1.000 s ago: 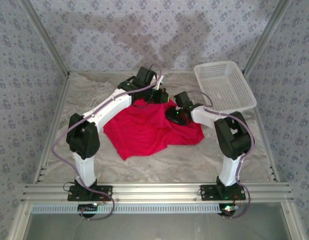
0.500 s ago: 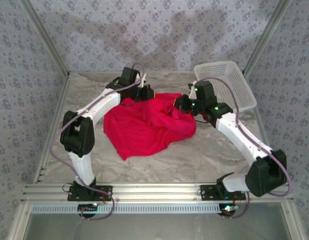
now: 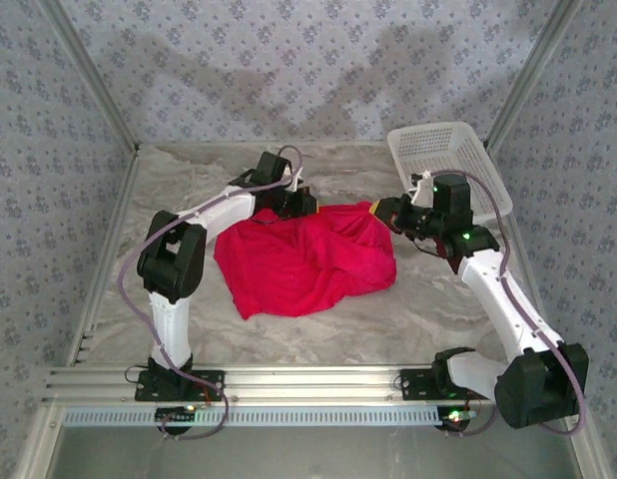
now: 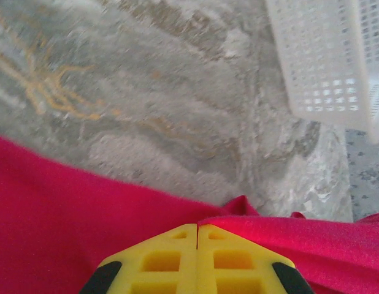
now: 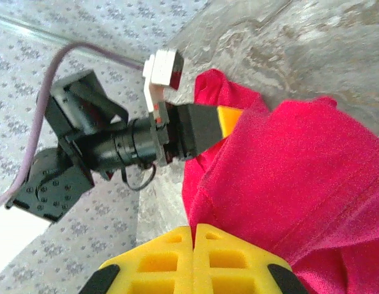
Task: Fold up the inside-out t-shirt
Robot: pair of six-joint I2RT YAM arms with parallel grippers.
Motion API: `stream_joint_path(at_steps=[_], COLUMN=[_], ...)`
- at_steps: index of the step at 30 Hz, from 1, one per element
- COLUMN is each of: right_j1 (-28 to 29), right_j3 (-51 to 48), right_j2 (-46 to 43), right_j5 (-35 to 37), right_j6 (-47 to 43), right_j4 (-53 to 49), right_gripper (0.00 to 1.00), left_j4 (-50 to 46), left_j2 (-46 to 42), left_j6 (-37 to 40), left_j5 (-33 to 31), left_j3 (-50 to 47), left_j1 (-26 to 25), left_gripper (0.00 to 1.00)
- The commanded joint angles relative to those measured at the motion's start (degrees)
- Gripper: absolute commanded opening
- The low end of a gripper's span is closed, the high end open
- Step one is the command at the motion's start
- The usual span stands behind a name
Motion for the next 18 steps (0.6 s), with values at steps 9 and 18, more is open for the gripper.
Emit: stream_joint_path(at_steps=[9, 18], right_j1=[-1.53, -1.56], right_j3=[-6.68, -5.06], right_j2=[10.72, 8.76], right_j5=[-0.80, -0.83], right_j6=[-0.08, -1.12], right_j4=[6.29, 4.20], right_gripper=[0.00, 0.00], left_j4=[5.42, 21.43], left_j2=[-12.44, -10.79], left_j6=[6.63, 19.33], left_j5=[-9.81, -5.24], left_j3=[-8.86, -17.52], left_j1=[-4.99, -12.44], left_gripper=[0.50, 0.44])
